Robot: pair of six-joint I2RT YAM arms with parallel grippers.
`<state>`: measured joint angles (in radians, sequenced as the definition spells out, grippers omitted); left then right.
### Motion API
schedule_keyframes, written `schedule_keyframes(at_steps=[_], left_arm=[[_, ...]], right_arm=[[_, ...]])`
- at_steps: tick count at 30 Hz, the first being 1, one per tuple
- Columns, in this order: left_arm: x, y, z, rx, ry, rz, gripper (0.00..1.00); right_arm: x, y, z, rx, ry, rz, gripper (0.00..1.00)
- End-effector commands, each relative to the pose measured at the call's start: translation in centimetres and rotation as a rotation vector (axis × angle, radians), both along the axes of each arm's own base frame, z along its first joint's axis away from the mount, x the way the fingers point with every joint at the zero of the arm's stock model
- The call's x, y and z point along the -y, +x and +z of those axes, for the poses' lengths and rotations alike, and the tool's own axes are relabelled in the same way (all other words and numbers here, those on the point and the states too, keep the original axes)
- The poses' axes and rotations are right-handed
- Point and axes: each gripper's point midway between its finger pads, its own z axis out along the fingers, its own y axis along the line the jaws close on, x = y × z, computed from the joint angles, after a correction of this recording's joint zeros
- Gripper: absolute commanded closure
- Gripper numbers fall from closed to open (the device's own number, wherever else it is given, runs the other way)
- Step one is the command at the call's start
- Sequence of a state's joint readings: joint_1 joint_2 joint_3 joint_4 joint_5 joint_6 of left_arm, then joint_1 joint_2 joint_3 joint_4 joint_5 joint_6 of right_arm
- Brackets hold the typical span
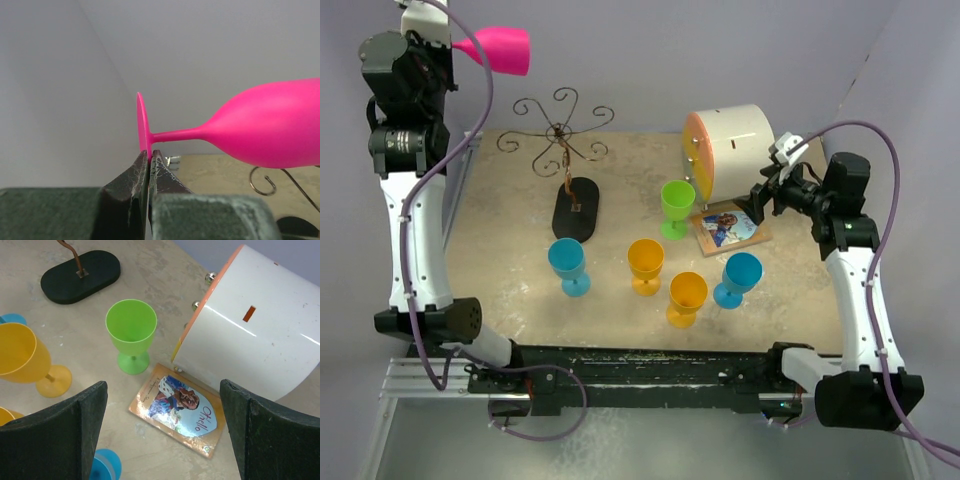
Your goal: Place the wine glass upside down on the wine glass rack
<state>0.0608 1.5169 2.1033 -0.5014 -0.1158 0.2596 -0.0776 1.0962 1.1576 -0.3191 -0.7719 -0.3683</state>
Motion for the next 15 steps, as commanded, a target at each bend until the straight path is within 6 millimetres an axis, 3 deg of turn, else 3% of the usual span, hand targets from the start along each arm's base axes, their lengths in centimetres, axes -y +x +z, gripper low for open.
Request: schedule_keyframes(at_steps=[1, 9, 15], left_arm=[[-2.4, 1.2, 2.8, 0.068, 0.118, 0.115, 1.00], [-4.1, 5.2, 2.4, 0.059, 0.289, 0.193, 1.00], [-3.4, 8.3, 0.9, 0.005, 0.485, 0.193, 1.00]], right_arm=[[0.0, -0.8, 0.9, 0.045, -0.025, 0.008, 0.04], [-0.1, -0.9, 0.0, 0.017, -0.013, 0.026, 0.04], [0.2, -0.5, -0.7, 0.002, -0.004, 0.021, 0.04]])
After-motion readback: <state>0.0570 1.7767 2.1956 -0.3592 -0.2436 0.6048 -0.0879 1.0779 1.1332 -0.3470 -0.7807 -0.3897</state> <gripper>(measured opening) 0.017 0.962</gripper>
